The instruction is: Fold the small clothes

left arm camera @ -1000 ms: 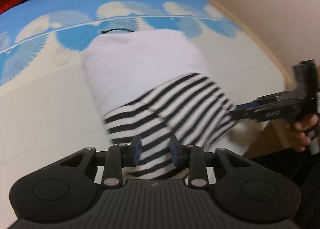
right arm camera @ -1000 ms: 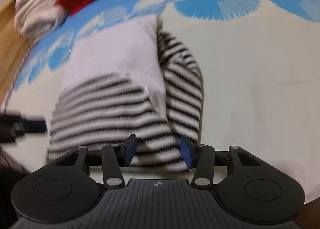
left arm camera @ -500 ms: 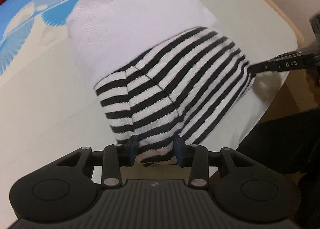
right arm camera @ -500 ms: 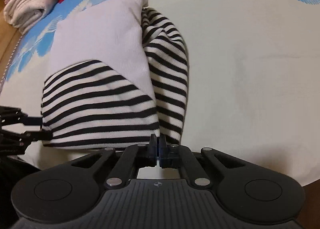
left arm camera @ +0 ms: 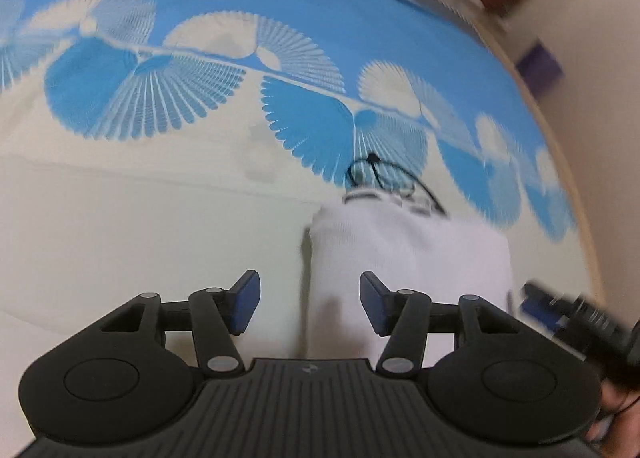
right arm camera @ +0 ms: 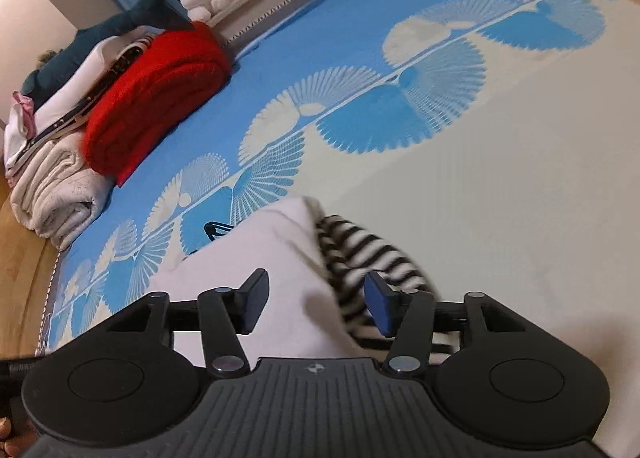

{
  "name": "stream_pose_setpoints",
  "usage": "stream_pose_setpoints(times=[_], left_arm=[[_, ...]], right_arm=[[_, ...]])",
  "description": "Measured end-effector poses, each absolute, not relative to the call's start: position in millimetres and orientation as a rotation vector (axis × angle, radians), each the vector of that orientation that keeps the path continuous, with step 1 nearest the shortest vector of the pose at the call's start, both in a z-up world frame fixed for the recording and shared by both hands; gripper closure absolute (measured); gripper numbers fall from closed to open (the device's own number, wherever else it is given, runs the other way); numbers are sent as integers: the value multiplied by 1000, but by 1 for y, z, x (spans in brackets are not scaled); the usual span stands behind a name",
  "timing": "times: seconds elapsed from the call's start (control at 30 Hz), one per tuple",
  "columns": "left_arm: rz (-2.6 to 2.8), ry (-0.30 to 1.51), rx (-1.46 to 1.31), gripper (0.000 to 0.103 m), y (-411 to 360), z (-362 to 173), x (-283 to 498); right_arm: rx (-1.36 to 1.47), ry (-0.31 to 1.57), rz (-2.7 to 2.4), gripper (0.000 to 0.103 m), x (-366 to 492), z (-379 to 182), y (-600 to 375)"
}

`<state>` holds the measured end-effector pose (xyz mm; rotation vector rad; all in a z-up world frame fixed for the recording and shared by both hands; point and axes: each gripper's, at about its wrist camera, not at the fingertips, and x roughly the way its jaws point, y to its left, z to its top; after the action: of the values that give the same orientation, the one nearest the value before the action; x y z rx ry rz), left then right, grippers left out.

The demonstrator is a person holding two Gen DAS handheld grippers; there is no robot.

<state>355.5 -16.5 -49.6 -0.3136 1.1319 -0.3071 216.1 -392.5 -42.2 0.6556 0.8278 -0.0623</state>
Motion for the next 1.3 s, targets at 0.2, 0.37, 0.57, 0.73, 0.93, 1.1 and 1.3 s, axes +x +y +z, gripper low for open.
stream_pose_setpoints(times=[0.2,0.37,0.57,0.73,0.93,1.1,1.3], left_arm=[[-331,1227,-491,32,-26,-85,370],[-327,1234,-487,19,-41,-99,382],[-315,1292,-553,15,-45,-133,400],[-303,1300,-565,13,-43,-140,403],[-345,1299,-600,13,-44,-143,407],[-418,1304,-585,12,-63,-149,406],[-406,1282,-595,16,-72,-149,404]], right_arm=[[679,856,-113,40,264,-60,-378],[735,828,-76,98,281,-66,-376],[656,872,-270,98,286,-79,-385],[472,964,-279,69,297,-84,-369],[539,811,-161,38,266,-48,-385],[560,1026,-40,26,254,-81,-398],[598,1102,-75,25,246,-106,-407]])
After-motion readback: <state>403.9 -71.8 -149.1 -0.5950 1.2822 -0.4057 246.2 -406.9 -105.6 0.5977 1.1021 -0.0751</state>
